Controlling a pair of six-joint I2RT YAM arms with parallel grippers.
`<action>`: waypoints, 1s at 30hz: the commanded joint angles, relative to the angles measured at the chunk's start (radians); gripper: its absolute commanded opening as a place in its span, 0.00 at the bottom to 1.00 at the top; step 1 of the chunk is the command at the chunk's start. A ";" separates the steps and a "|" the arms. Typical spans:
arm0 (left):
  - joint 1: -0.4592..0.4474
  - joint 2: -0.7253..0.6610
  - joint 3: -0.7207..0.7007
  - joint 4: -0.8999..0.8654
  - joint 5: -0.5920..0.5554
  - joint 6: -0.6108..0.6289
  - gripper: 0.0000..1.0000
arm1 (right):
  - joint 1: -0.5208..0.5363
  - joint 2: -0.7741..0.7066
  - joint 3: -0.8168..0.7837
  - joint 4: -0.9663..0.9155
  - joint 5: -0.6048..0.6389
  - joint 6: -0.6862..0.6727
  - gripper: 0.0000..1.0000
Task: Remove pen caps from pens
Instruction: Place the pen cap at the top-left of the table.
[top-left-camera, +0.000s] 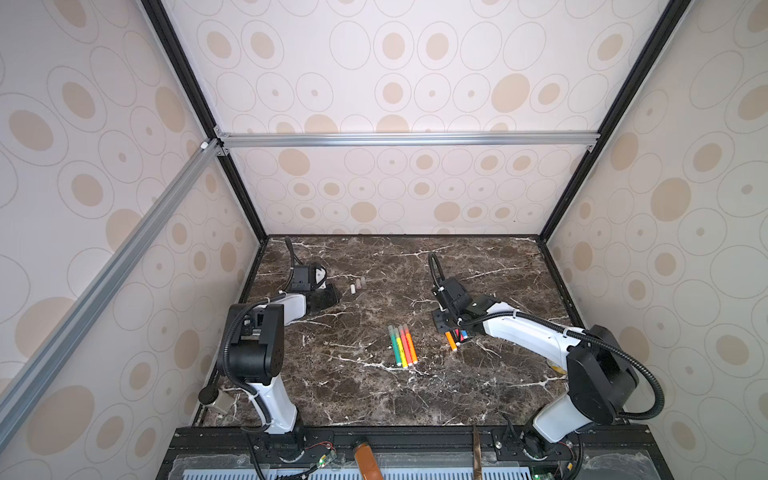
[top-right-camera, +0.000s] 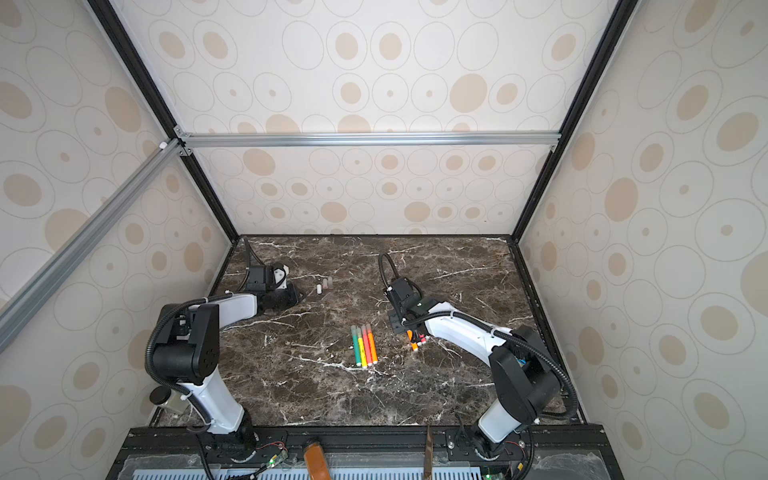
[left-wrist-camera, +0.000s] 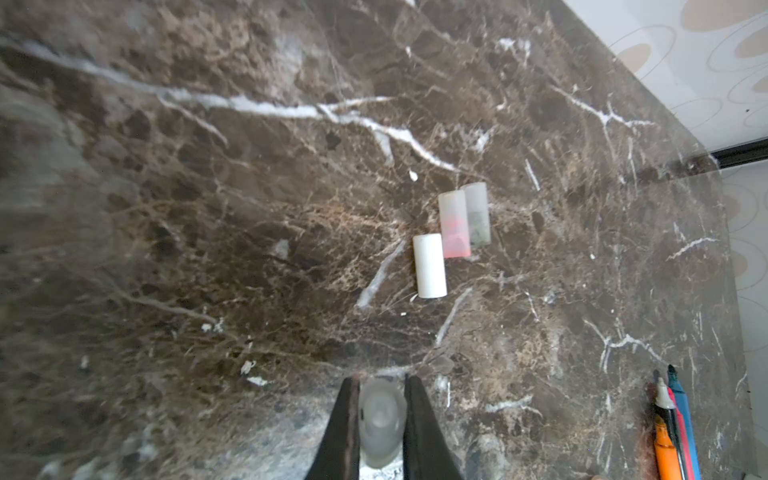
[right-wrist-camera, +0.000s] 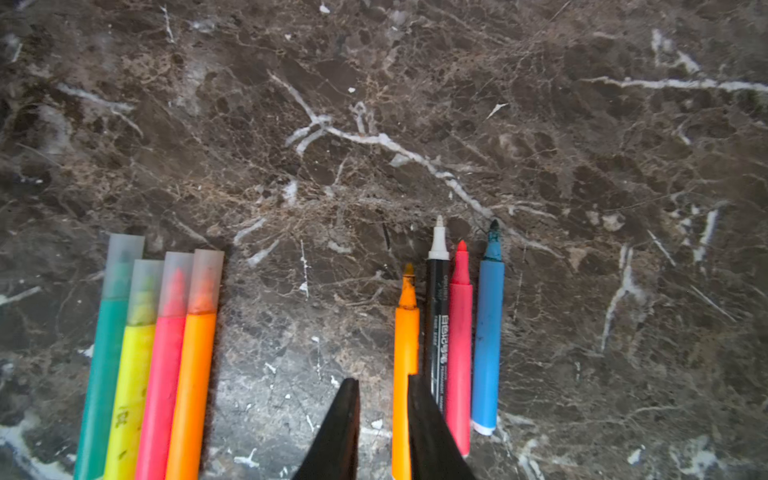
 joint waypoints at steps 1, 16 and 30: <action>0.008 0.020 0.053 0.028 0.019 -0.001 0.00 | -0.004 0.000 -0.007 0.011 -0.109 -0.007 0.27; -0.011 0.158 0.173 0.020 0.070 -0.015 0.04 | 0.027 0.070 0.014 0.021 -0.157 0.009 0.31; -0.032 0.203 0.217 0.020 0.083 -0.021 0.16 | 0.040 0.123 0.032 0.030 -0.170 0.016 0.34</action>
